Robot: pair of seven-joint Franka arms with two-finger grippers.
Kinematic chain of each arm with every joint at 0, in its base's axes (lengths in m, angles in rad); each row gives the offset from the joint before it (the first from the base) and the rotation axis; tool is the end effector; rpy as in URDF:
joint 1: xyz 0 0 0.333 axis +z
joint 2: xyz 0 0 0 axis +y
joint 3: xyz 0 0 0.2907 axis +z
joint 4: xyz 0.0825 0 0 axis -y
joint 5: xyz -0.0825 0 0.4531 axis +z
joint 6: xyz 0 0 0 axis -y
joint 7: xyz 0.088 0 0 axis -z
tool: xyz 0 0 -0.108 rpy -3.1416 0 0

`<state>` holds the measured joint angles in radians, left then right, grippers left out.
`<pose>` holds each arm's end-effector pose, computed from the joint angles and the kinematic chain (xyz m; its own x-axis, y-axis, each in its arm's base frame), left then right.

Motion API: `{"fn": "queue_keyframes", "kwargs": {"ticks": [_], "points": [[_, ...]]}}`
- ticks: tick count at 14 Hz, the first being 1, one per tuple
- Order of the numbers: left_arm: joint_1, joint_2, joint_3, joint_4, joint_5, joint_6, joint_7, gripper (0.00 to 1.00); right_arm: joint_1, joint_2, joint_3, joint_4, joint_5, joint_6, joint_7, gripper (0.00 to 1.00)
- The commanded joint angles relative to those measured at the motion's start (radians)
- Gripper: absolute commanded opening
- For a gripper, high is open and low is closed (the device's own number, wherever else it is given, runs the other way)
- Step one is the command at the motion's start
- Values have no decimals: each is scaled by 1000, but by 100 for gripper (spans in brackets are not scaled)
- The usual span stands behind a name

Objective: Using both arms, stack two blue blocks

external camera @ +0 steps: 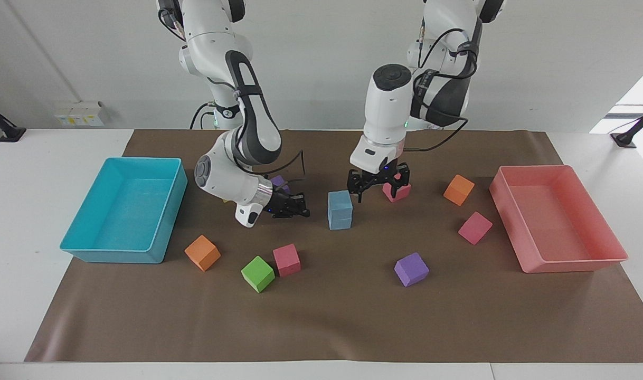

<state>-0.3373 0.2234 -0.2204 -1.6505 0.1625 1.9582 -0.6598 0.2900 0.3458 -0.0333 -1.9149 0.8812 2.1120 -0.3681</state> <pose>0.6030 -0.3526 0.4453 0.9895 0.0523 0.1345 0.0569 -0.9979 -0.0306 0.6291 0.2031 0.2469 0.9917 0.1150 -0.0572 0.0501 -0.7564 -0.6522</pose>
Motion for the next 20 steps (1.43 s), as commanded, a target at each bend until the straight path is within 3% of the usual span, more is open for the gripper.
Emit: {"fn": "queue_keyframes", "kwargs": {"ticks": [1, 2, 6, 10, 13, 17, 20], "points": [[85, -68, -5, -11, -27, -86, 144, 100, -41, -89, 7, -15, -118, -44, 26, 53], [118, -87, -5, -11, -28, -111, 198, 100, -49, -115, 7, -7, -186, -65, 53, 100], [228, -154, -2, -8, -29, -206, 364, 100, -116, -159, 4, 63, -365, -168, 146, 100], [305, -211, 6, 12, -46, -300, 365, 100, -175, -189, 3, 111, -496, -176, 159, 100], [365, -254, 7, 29, -92, -352, 410, 100, -181, -208, 3, 152, -663, -175, 218, 100], [426, -260, 7, 31, -124, -383, 525, 100, -181, -283, 3, 158, -873, -199, 320, 100], [428, -269, 7, 31, -124, -392, 526, 100, -209, -336, 0, 165, -903, -245, 403, 100]]}}
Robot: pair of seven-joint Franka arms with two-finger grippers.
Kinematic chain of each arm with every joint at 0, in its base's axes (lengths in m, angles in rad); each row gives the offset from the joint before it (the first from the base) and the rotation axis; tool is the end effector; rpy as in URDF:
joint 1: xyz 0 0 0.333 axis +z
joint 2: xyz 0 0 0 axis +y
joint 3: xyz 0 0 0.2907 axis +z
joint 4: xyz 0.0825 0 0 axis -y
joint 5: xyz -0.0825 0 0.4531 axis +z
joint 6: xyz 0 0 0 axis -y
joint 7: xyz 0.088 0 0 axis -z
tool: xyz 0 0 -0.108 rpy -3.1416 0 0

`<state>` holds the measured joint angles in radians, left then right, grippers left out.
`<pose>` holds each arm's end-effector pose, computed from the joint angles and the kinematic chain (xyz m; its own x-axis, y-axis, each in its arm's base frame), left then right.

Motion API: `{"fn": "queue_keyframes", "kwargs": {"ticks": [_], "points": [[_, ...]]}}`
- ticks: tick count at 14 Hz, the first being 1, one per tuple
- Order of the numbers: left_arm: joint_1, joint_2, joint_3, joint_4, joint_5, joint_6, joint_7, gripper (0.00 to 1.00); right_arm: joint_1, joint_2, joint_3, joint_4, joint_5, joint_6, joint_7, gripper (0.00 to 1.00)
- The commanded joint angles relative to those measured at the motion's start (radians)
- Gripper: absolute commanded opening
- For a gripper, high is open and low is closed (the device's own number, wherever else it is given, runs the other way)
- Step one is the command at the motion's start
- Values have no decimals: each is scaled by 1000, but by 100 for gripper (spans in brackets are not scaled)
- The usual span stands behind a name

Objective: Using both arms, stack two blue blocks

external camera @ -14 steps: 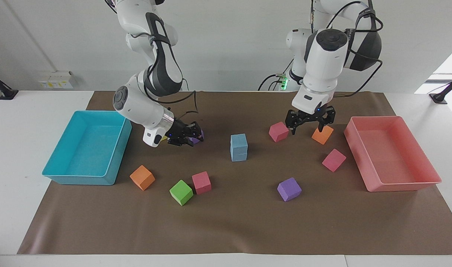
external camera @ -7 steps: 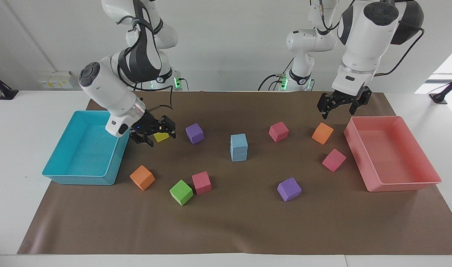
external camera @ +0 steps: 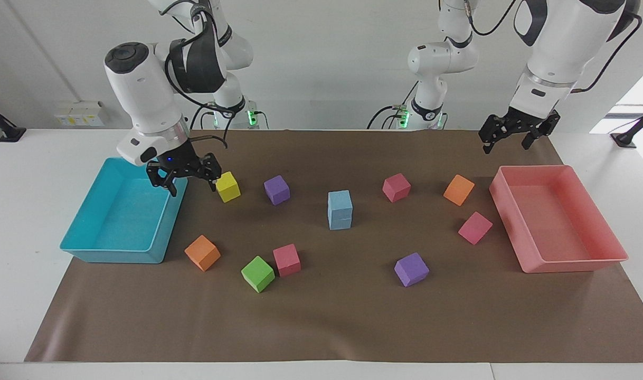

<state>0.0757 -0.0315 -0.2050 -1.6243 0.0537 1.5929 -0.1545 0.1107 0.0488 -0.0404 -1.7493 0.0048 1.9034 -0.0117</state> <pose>0.6117 -0.0754 0.5905 0.9997 0.0238 0.0087 0.0243 -0.9979 -0.0594 0.6538 0.0468 0.4995 0.9912 0.0802 0.1052 0.0808 -0.9967 -0.0015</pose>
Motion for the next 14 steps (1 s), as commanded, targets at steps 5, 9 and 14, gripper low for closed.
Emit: {"fn": "queue_keyframes", "kwargs": {"ticks": [5, 9, 14], "points": [[13, -18, -10, 14, -15, -50, 12, 100, -108, -89, 7, 72, -23, -173, 39, 100], [13, -18, -16, 38, -17, -82, 10, 100, -111, -96, -9, 164, -28, -315, 41, 100], [13, -18, -13, 38, -18, -96, 7, 100, -111, -187, -12, 180, -29, -438, 38, 100]]}}
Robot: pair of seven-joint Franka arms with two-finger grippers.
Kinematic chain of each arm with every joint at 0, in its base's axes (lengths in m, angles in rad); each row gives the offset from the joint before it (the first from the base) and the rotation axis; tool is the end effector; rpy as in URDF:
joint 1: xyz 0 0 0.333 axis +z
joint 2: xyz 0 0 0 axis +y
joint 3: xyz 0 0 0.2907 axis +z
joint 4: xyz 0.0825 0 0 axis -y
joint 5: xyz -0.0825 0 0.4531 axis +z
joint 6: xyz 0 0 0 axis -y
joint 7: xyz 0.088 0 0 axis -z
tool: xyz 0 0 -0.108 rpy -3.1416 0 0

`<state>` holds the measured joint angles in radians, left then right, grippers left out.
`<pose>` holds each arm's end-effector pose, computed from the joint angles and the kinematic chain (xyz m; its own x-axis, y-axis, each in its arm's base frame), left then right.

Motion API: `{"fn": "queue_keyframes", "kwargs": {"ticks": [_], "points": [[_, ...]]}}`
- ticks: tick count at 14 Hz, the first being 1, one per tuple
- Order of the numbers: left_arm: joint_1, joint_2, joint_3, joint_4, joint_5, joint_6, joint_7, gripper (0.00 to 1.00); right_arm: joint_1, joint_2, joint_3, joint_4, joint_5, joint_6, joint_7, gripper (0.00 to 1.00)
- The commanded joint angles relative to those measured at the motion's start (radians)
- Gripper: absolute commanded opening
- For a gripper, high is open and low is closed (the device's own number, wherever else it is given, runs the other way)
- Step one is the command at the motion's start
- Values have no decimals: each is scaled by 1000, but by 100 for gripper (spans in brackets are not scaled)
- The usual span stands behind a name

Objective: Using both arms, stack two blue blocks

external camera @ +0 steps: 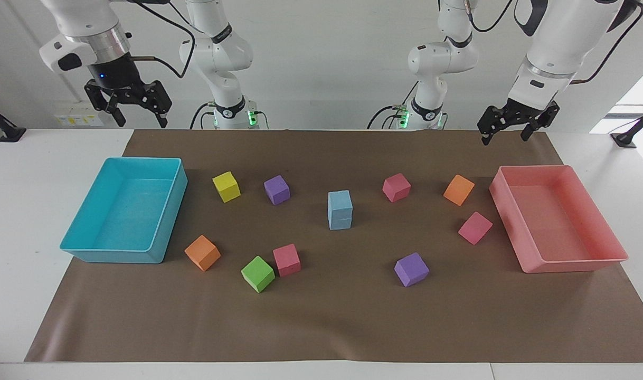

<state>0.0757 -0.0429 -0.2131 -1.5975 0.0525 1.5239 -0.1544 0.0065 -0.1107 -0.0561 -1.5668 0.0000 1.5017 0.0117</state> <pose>0.6013 -0.0796 0.6058 0.9996 0.0197 -0.0217 0.0182 -0.9977 -0.0656 0.5826 -0.0308 0.6609 0.9971 -0.0611 0.0453 -0.0609 -0.9981 -0.0067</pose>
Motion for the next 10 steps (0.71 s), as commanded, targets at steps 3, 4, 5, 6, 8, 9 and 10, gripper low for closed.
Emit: {"fn": "queue_keyframes", "kwargs": {"ticks": [3, 4, 5, 6, 8, 9, 10], "points": [[13, -8, -5, 11, -17, -28, 7, 100, -5, -52, 7, -30, -31, -28, 11, 100], [13, -8, -5, 11, -17, -28, 7, 100, -5, -52, 7, -33, -31, -25, -1, 100], [15, -8, -3, 11, -17, -28, 7, 100, -5, -50, 7, -35, -31, -21, -10, 100], [15, -8, -3, 10, -17, -28, 7, 100, -5, -47, 7, -33, -34, -21, -13, 100], [15, -8, -5, 11, -17, -27, 7, 100, -5, -49, 7, -33, -34, -23, -10, 100], [15, -8, -5, 10, -17, -28, 7, 100, -5, -47, 7, -32, -32, -23, -10, 100], [15, -8, -5, 10, -19, -28, 7, 100, -5, -46, 7, -29, -34, -23, -9, 100]]}}
